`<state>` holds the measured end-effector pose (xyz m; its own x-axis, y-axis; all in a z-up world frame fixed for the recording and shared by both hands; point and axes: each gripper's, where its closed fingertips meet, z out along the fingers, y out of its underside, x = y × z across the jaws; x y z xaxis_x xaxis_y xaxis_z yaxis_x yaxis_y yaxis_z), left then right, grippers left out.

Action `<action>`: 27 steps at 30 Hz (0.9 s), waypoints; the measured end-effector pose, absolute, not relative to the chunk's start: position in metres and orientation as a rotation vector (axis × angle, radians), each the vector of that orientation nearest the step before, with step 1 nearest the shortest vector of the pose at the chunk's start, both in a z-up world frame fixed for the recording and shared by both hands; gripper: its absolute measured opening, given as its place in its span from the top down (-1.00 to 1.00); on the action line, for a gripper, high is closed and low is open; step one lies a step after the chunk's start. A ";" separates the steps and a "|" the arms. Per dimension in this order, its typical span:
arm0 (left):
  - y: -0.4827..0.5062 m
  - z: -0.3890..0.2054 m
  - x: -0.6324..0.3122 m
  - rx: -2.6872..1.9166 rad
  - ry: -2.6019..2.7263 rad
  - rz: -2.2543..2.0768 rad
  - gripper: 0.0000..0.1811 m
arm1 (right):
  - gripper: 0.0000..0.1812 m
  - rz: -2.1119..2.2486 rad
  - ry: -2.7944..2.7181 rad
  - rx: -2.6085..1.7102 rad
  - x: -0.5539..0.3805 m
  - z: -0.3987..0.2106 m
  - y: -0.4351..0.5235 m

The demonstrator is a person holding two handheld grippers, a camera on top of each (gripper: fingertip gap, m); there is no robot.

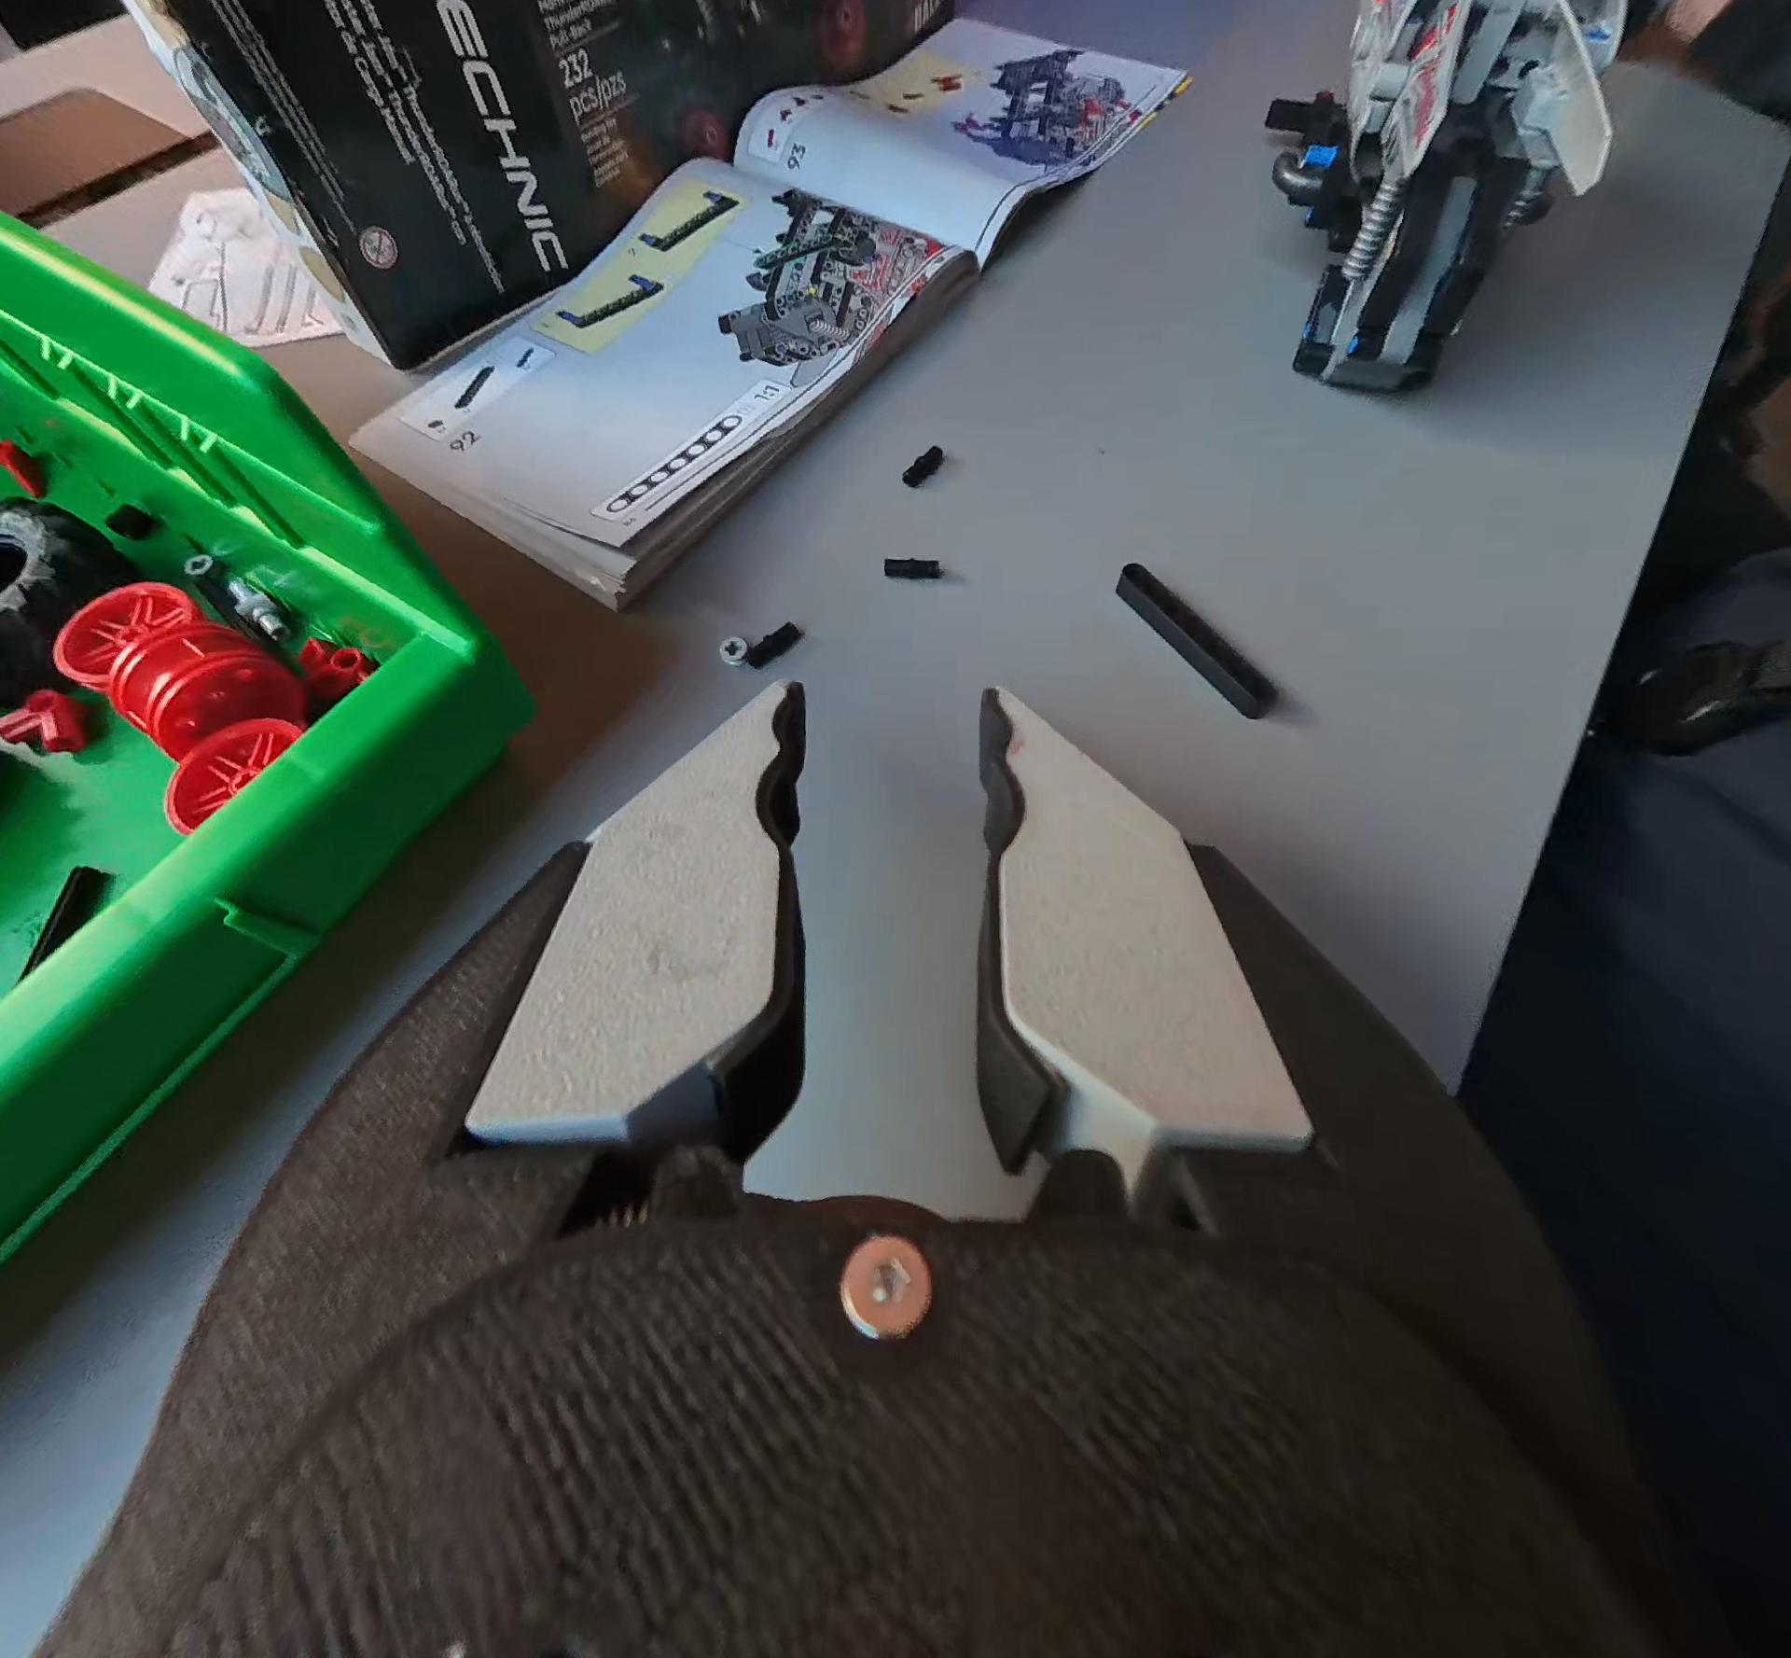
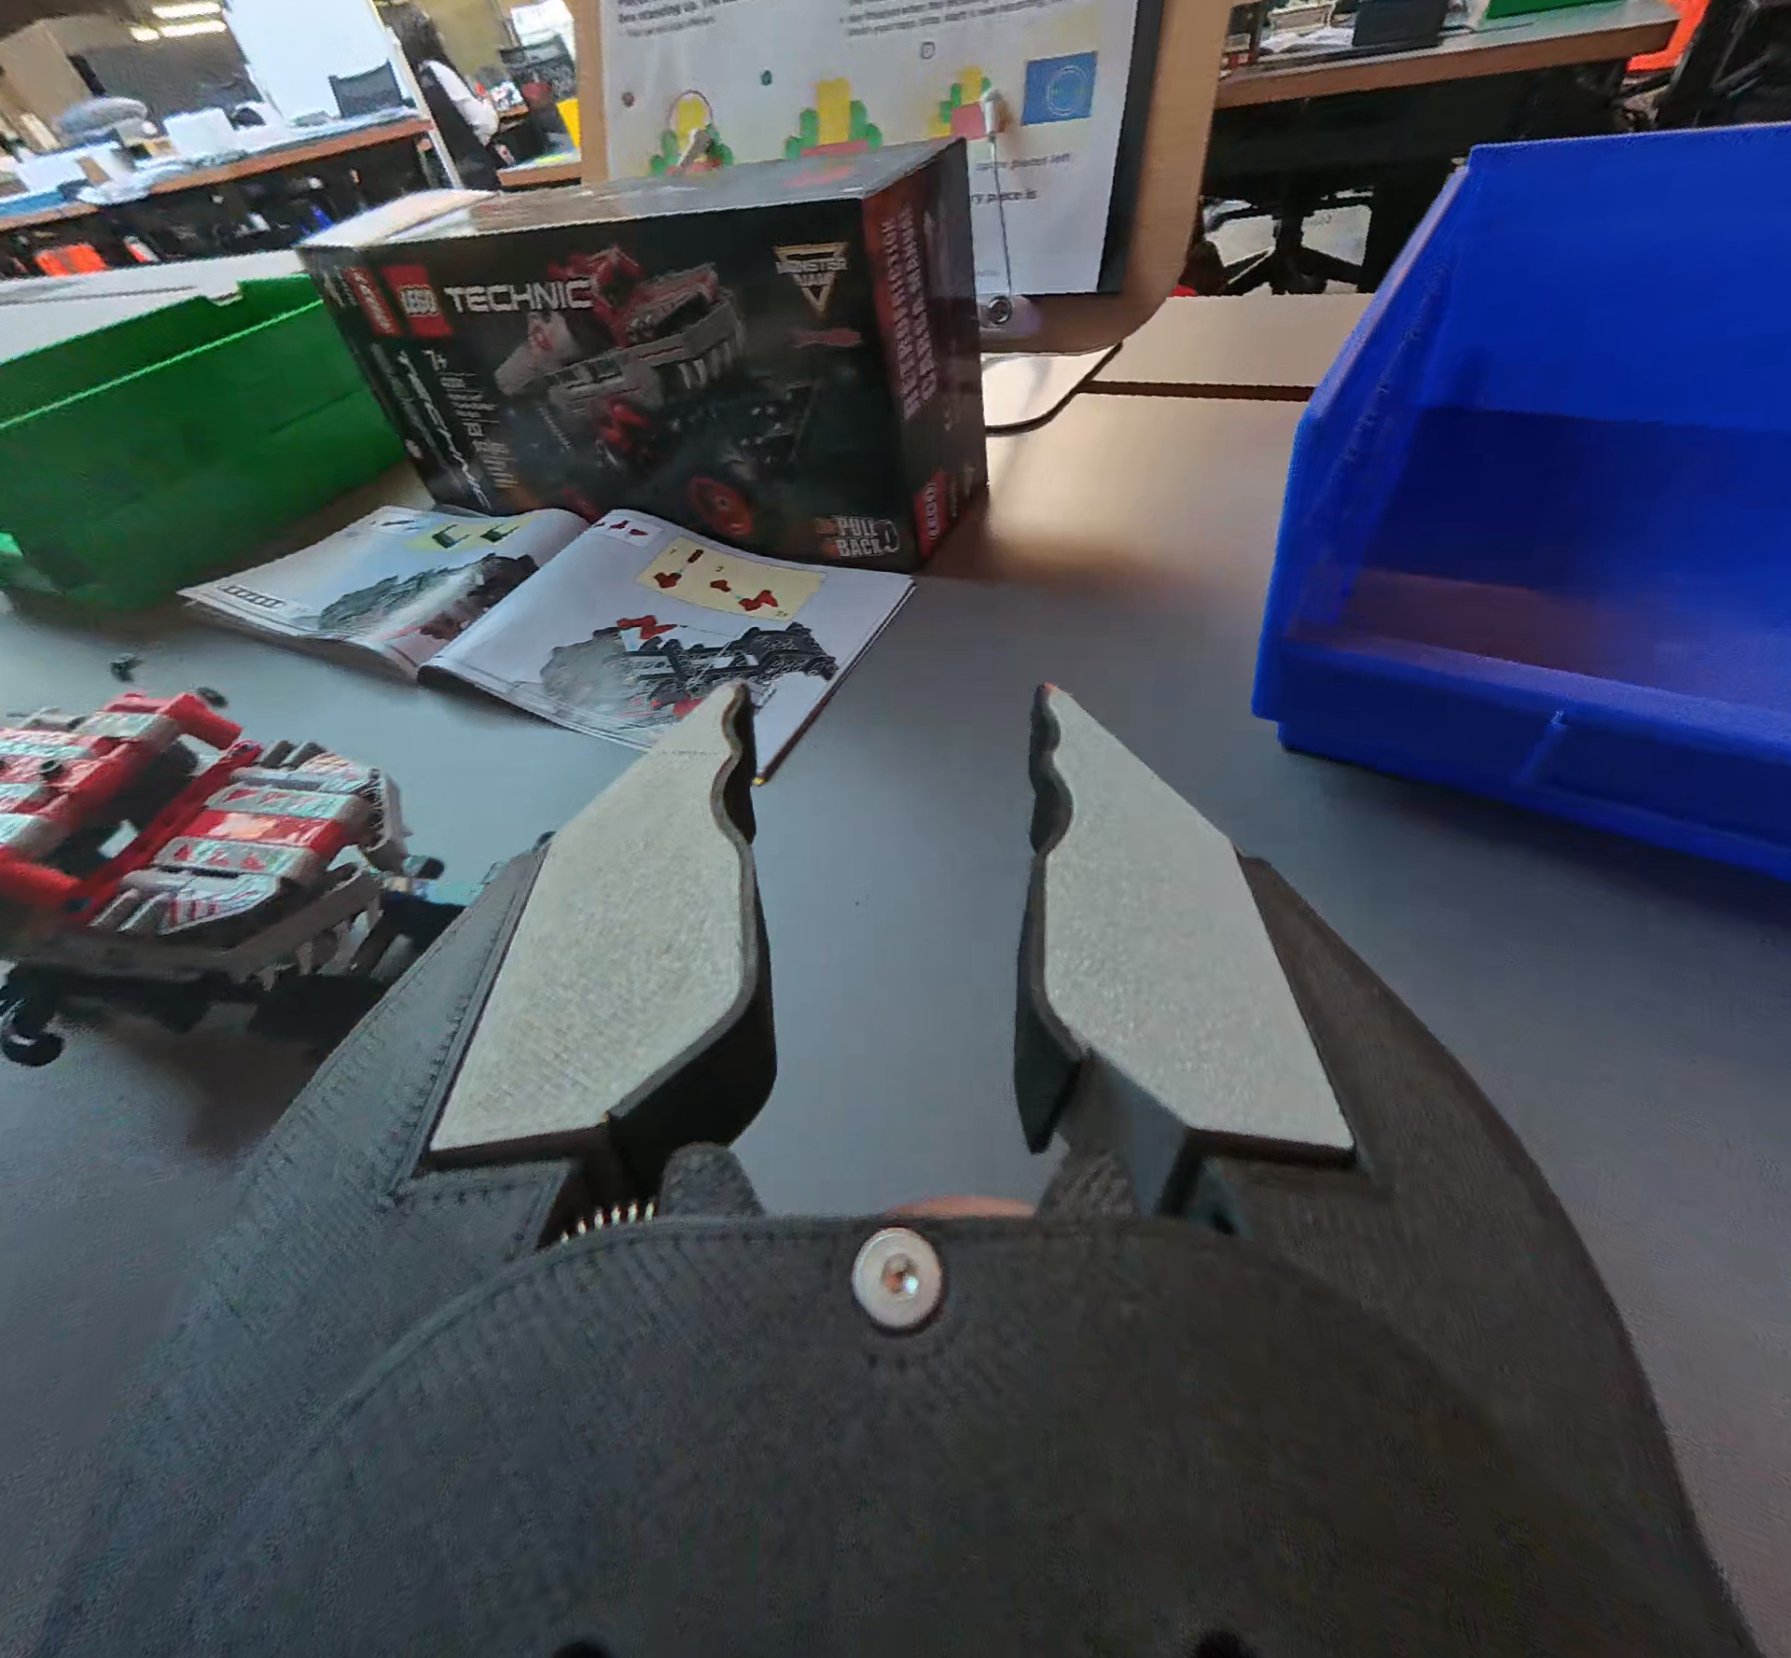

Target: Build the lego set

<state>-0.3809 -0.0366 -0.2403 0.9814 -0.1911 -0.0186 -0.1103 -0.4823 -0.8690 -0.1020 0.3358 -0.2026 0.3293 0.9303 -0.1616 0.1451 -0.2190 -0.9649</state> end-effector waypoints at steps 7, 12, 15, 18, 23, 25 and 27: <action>-0.046 -0.231 -0.393 -2.047 0.270 -0.134 0.60 | 0.41 0.913 -0.999 -1.616 -0.117 -0.209 0.353; -0.068 -0.191 -0.477 -2.095 0.124 0.105 0.64 | 0.40 0.835 -1.024 -1.617 -0.127 -0.213 0.361; -0.082 -0.177 -0.520 -2.210 0.055 0.133 0.74 | 0.41 0.812 -1.002 -1.619 -0.130 -0.213 0.368; -0.073 -0.183 -0.542 -2.379 0.131 0.092 0.80 | 0.41 0.806 -1.008 -1.638 -0.133 -0.216 0.372; -0.060 -0.223 -0.566 -2.735 0.477 0.122 0.84 | 0.42 0.787 -1.031 -1.638 -0.140 -0.218 0.375; -0.062 -0.244 -0.564 -2.852 0.563 0.053 0.85 | 0.42 0.785 -1.043 -1.634 -0.142 -0.218 0.374; -0.068 -0.261 -0.566 -2.949 0.621 0.047 0.85 | 0.43 0.790 -1.043 -1.625 -0.142 -0.217 0.373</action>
